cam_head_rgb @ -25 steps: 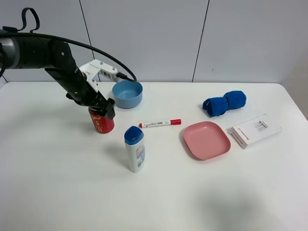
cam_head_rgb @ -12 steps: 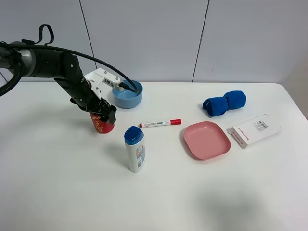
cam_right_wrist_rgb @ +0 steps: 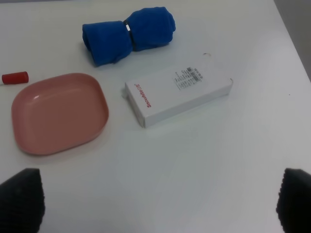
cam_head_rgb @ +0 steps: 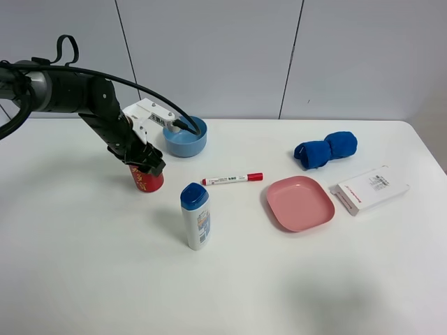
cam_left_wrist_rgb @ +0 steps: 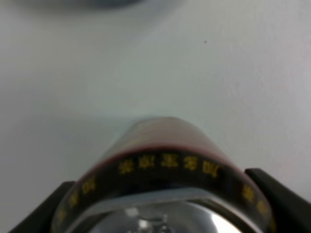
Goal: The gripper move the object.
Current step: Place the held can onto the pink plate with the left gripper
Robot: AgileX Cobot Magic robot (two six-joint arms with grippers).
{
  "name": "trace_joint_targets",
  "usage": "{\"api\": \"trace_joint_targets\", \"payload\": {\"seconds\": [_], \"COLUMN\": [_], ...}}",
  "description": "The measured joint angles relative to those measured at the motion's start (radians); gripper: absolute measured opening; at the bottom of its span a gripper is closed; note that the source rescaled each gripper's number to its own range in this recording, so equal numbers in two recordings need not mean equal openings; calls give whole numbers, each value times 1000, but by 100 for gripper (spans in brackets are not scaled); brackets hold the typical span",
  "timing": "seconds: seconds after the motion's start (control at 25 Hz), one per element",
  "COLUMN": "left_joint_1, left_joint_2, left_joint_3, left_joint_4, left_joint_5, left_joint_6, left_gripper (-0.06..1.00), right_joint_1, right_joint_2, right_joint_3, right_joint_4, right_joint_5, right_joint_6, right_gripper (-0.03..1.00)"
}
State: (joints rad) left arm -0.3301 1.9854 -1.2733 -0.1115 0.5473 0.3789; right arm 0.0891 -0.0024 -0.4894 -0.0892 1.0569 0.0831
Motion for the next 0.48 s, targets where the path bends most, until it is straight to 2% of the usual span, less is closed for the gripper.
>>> {"api": "trace_joint_targets", "payload": {"seconds": [0.12, 0.24, 0.48], "left_joint_1": [-16, -56, -184], "left_joint_2": [-52, -128, -180], "left_joint_3": [-3, -54, -279], "left_joint_4": [5, 5, 3], "left_joint_5": [60, 193, 436], "left_joint_6": [0, -1, -34], "left_gripper": [3, 3, 3], "right_joint_1": [0, 0, 0], "right_joint_2": [0, 0, 0], "right_joint_3": [0, 0, 0], "right_joint_4": [0, 0, 0], "right_joint_5": [0, 0, 0], "right_joint_6": [0, 0, 0], "right_gripper": [100, 100, 100]}}
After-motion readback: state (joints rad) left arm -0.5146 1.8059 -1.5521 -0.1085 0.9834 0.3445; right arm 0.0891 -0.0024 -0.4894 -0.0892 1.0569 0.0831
